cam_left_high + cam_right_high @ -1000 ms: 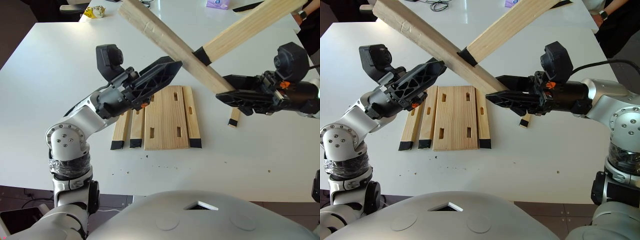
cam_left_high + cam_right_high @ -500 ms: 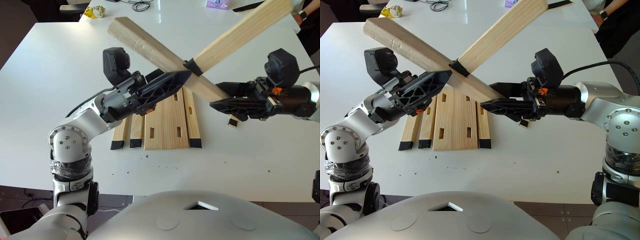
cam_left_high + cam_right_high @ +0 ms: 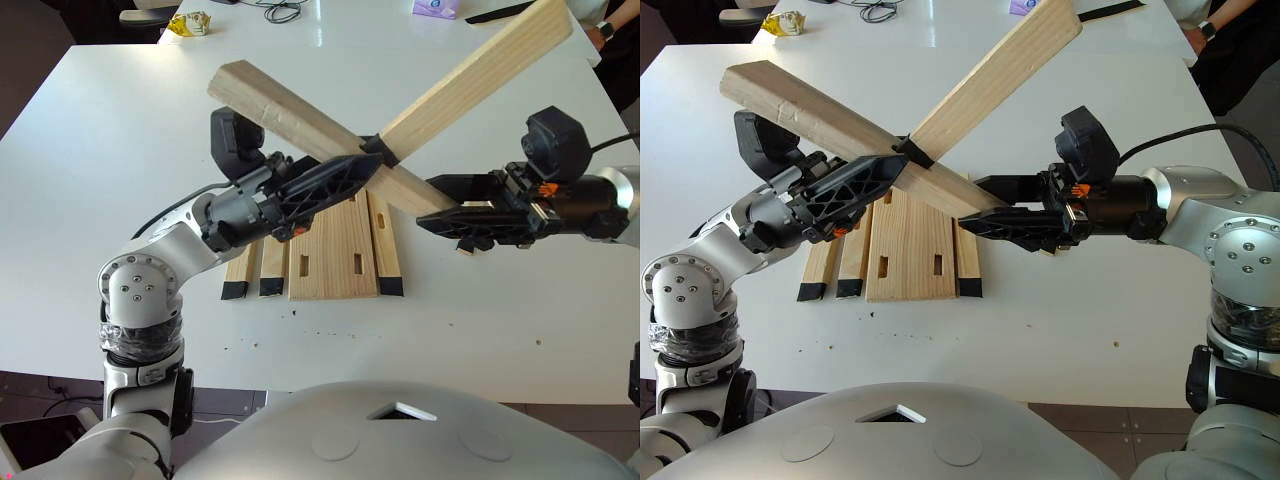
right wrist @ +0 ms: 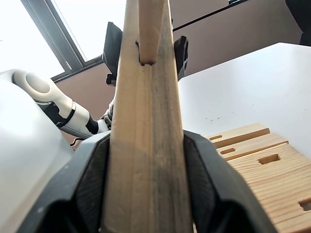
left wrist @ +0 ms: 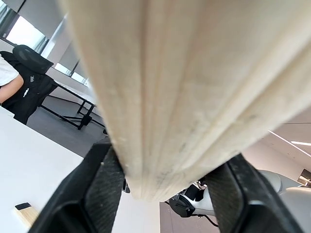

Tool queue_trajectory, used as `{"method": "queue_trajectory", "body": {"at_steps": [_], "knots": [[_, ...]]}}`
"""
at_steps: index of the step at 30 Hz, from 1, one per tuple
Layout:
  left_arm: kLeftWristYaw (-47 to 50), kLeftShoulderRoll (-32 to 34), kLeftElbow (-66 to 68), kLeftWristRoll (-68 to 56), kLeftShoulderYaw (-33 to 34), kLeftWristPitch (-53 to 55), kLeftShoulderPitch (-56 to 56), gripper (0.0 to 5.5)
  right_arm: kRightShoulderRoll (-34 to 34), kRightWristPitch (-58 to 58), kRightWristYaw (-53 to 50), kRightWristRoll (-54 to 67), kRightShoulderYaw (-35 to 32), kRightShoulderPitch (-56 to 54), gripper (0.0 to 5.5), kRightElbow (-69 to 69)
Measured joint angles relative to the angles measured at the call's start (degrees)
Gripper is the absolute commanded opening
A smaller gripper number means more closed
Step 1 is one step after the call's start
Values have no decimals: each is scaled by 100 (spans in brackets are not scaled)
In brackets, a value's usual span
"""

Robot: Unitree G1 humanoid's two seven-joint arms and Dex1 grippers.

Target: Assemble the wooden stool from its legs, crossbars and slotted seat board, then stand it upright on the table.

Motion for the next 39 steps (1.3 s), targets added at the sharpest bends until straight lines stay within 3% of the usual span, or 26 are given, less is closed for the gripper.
{"method": "queue_trajectory", "body": {"at_steps": [14,15,21,29,32,39], "knots": [[-128,42,5,105,-34,-6,32,222,-76,-8,74,-128,35,7,206,-34],[-127,42,8,127,-34,-11,48,222,-75,-13,53,-161,79,-6,243,-14],[-89,46,54,245,-16,-85,76,219,-358,-285,435,-877,271,234,335,-33],[-98,153,209,245,230,-140,-125,208,-988,-1217,1473,-2346,520,1312,341,281],[-154,389,321,266,401,-123,-230,208,-1001,-1499,1549,-2674,513,1547,341,510],[-1015,1687,550,813,898,168,-334,208,-815,-1769,1269,-2905,131,2183,341,603]]}}
